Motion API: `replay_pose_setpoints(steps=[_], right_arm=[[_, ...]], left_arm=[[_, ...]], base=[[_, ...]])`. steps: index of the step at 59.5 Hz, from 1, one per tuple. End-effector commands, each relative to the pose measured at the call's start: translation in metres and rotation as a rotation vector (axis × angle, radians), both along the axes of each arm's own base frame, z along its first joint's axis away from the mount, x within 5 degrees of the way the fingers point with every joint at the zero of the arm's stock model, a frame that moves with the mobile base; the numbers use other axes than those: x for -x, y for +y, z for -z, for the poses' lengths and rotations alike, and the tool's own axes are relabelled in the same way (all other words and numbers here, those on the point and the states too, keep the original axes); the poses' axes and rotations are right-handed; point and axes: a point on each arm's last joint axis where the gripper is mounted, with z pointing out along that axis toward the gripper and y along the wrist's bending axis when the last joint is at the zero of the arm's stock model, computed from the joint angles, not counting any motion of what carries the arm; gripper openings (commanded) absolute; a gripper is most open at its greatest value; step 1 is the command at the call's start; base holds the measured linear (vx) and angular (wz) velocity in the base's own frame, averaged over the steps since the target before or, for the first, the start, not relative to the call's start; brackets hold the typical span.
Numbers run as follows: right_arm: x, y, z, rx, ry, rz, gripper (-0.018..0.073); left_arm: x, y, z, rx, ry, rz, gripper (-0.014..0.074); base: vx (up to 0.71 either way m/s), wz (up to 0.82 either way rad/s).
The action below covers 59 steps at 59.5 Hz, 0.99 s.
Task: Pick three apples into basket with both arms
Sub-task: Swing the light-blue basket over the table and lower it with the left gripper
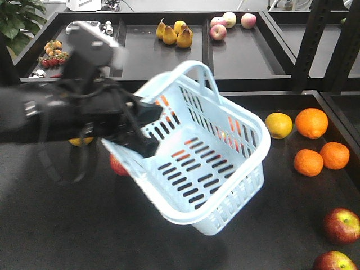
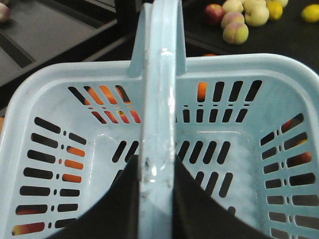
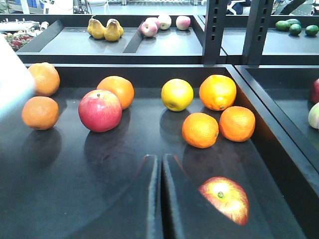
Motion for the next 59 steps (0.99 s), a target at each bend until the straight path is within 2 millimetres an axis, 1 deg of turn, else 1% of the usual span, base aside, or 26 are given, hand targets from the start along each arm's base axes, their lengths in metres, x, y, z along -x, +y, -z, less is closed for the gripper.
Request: replay_pose_setpoints(steps=[1,8,13,23,27,44,51,59], right_arm=[[-0.001,0.000,-0.003,0.011,-0.071,-0.006,0.0008],[-0.001,0.000,-0.003,0.011,-0.071,-0.006,0.0008],[-0.001,0.000,-0.003,0.011,-0.071,-0.006,0.0008],[-0.001,0.000,-0.003,0.011,-0.071,-0.006,0.0008],[-0.001,0.000,-0.003,0.011,-0.071,-0.006,0.0008],[-0.001,0.000,-0.003,0.011,-0.071,-0.006,0.0008],[-0.001,0.000,-0.003,0.011,-0.071,-0.006,0.0008],[-0.001,0.000,-0.003,0.011,-0.071,-0.006,0.0008]], left_arm=[[-0.022,-0.016,-0.020,0.024,-0.053,0.024,-0.0006],[-0.048,-0.037,-0.007,-0.045,-0.012,0.103,-0.0006],[-0.063,-0.049,0.007,-0.098,0.018,0.163,-0.0006],[-0.079,-0.062,0.032,-0.142,0.089,0.209,-0.0005],[-0.082,-0.063,0.037,-0.143,0.089,0.199,-0.0002],[-0.083,-0.065,0.036,-0.160,0.035,0.211,0.0015],[-0.083,-0.065,0.035,-0.160,0.032,0.210,0.0039],[-0.083,-0.065,0.035,-0.151,0.037,0.209,0.0086]], base=[[0.00,0.00],[0.00,0.00],[0.00,0.00],[0.00,0.00],[0.00,0.00],[0.00,0.00],[0.00,0.00],[0.00,0.00]])
